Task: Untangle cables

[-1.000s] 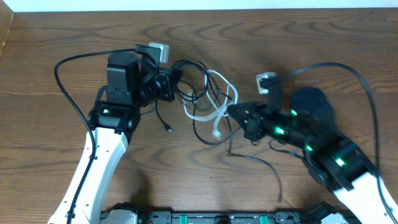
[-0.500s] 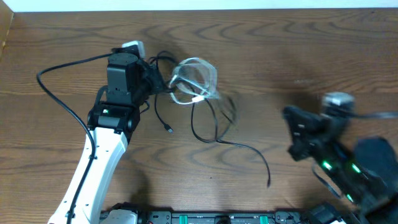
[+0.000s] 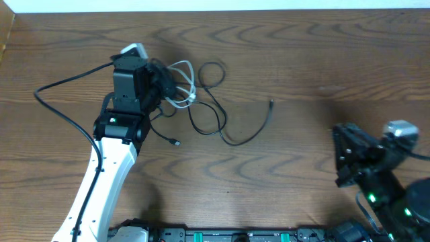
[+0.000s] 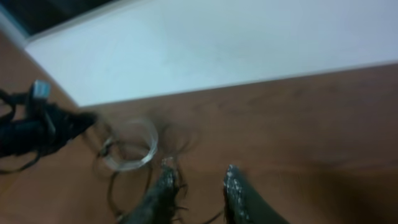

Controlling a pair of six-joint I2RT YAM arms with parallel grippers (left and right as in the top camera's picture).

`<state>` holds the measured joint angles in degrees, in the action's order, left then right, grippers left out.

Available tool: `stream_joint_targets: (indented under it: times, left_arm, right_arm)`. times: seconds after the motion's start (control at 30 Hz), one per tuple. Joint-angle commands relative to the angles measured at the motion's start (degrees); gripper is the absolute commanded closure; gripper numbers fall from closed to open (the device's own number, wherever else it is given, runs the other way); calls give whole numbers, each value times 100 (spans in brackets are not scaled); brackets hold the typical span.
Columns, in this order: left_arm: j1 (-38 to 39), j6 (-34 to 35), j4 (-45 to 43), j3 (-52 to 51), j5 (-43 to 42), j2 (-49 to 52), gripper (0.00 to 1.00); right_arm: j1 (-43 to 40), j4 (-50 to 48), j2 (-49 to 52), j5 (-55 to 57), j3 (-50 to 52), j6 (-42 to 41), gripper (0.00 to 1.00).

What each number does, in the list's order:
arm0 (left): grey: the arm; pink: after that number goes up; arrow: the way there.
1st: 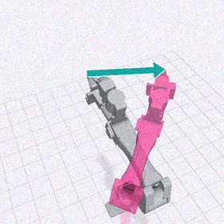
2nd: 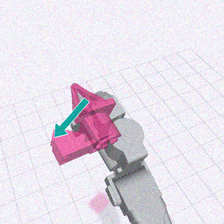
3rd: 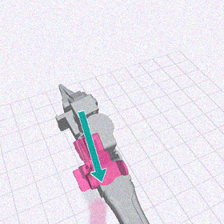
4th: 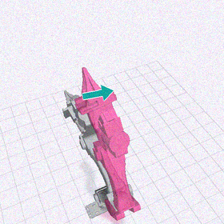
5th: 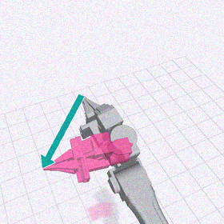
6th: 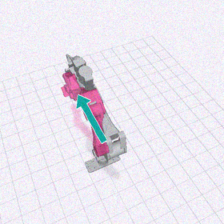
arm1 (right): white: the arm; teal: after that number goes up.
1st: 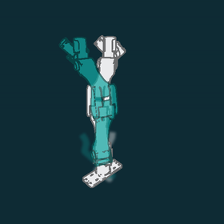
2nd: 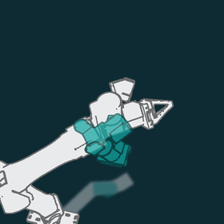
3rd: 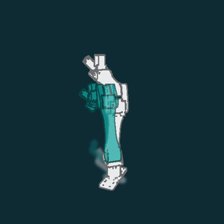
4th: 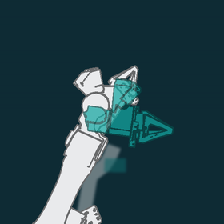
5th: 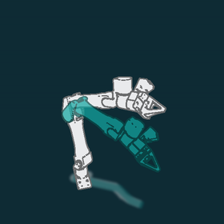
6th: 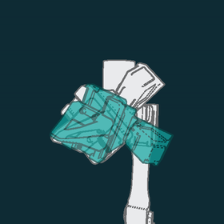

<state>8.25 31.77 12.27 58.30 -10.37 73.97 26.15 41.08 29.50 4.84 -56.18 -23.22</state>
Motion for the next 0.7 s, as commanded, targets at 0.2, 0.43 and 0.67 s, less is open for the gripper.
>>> stream_joint_targets:
  times: [0.2, 0.43, 0.67]
  left_arm:
    - [-9, 90, -1209, 116, -4054, -63, 92]
    - [-9, 92, -1423, 116, -4577, -63, 92]
    - [-4, 190, -1829, 116, -5287, -63, 92]
  right_arm:
    - [-24, -22, 1526, -1746, -17, 59, 67]
    - [-24, -111, 2610, -1716, -17, 55, 55]
    - [68, -896, 3801, -1700, -17, 37, 51]
